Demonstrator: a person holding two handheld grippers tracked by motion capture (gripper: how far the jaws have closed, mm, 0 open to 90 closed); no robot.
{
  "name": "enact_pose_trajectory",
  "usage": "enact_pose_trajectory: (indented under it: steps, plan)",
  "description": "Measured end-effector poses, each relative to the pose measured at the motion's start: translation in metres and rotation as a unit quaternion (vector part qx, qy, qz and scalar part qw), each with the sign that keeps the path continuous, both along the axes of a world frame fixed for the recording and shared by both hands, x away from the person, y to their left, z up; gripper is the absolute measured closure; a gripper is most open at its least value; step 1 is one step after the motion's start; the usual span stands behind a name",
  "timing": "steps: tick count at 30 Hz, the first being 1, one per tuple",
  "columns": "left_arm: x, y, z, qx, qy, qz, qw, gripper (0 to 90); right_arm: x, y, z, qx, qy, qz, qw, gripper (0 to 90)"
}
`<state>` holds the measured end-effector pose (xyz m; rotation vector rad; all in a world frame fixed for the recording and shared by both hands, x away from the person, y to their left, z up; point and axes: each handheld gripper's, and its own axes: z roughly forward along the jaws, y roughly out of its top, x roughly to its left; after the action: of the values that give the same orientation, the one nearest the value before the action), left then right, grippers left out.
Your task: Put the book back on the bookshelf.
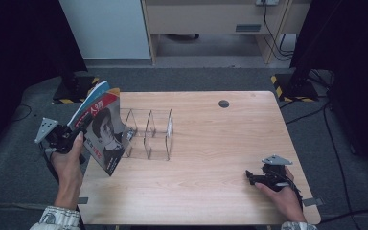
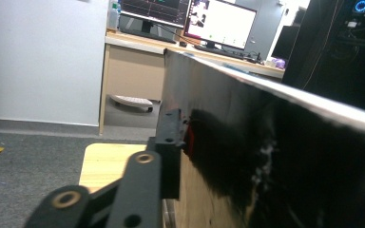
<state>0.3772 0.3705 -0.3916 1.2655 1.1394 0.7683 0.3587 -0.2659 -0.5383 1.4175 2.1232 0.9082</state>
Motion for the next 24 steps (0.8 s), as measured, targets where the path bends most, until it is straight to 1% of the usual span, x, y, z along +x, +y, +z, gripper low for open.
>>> enact_pose_trajectory:
  steps: [6,14,17,18,20,21,23,24]
  plan:
    - [0.0001,0.0011,-0.0011,0.003,0.005,0.000,1.0000,56.0,0.0001,-0.0001,0.0000,0.000,0.000,0.001,1.0000,9.1]
    - [-0.0005,-0.0020,-0.0019,0.028,0.008,0.001,0.9996,36.3,0.0001,-0.0001,0.0000,0.000,0.000,0.001,1.0000,9.1]
    - [-0.0019,-0.0043,-0.0022,0.035,0.009,-0.005,0.9993,30.3,0.0002,-0.0001,0.0000,0.000,0.001,0.001,1.0000,9.0]
    - [-0.0022,-0.0055,-0.0024,0.039,0.012,-0.008,0.9991,28.6,0.0002,-0.0001,0.0000,0.000,0.001,0.001,1.0000,9.1]
    - [-0.0038,-0.0069,-0.0025,0.035,0.019,-0.013,0.9991,22.5,0.0002,-0.0001,0.0000,0.000,0.001,0.001,1.0000,9.0]
    - [-0.0043,-0.0069,-0.0027,0.034,0.021,-0.014,0.9991,17.8,0.0002,-0.0001,0.0000,0.000,0.001,0.001,1.0000,9.0]
    - [-0.0052,-0.0072,-0.0032,0.034,0.025,-0.011,0.9990,14.1,0.0002,-0.0001,0.0000,0.000,0.001,0.001,1.0000,9.0]
    - [-0.0056,-0.0076,-0.0038,0.038,0.026,-0.012,0.9989,12.5,0.0002,-0.0001,0.0000,0.001,0.001,0.001,1.0000,9.0]
